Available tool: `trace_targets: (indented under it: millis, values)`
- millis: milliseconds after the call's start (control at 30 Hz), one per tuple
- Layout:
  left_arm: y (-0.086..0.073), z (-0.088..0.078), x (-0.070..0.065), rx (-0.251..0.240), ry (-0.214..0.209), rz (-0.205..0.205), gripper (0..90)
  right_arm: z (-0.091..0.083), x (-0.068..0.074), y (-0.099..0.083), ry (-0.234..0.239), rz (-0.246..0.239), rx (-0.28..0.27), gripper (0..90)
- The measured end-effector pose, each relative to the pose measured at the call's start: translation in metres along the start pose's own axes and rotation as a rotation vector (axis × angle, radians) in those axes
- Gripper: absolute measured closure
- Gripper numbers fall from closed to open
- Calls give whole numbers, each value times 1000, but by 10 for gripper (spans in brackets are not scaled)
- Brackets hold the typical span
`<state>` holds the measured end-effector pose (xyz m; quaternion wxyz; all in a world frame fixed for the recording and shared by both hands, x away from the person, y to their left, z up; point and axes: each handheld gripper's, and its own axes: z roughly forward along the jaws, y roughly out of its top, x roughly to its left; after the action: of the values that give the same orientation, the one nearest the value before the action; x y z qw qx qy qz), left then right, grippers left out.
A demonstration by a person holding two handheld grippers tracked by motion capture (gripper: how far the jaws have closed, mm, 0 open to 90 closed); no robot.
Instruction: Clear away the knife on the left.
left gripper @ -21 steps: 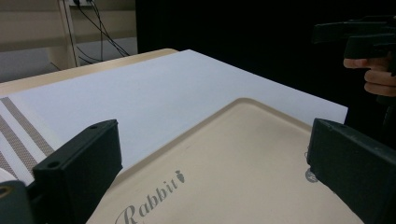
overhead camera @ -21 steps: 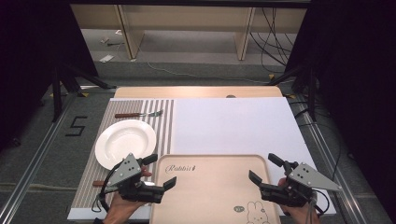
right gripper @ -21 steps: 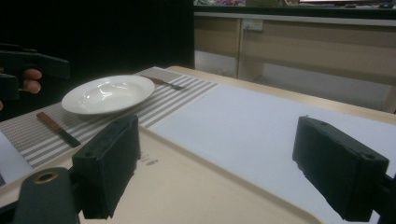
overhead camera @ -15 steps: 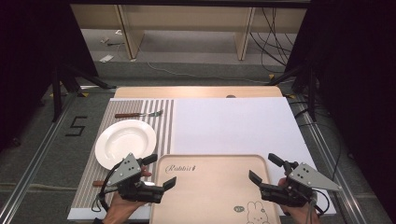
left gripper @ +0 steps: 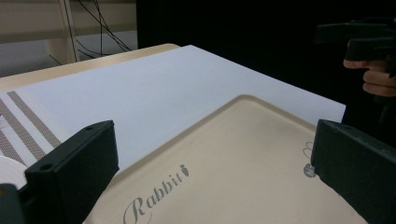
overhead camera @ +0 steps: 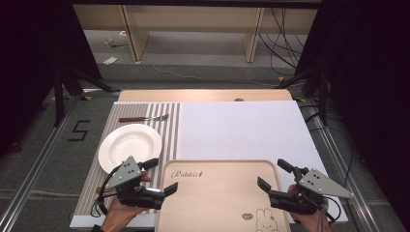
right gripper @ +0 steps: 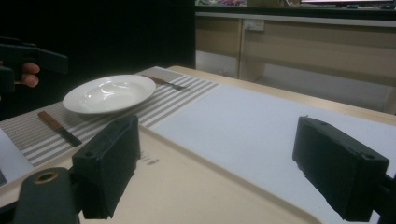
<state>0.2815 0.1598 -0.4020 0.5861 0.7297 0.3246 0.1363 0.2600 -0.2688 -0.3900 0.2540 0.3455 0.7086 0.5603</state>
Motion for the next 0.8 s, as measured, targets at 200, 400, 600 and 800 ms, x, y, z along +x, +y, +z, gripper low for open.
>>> trace_targets:
  millis: [200,400,600,800]
  values:
    - [3,-5,4,52,8,12,9,0,0,0,-1,0,-1,161]
    - [5,-6,7,130,7,21,9,0,0,0,0,-2,1,162]
    - [6,-9,12,187,15,49,10,0,0,0,0,0,3,161]
    - [3,-11,16,286,30,96,17,0,0,0,1,-1,2,162]
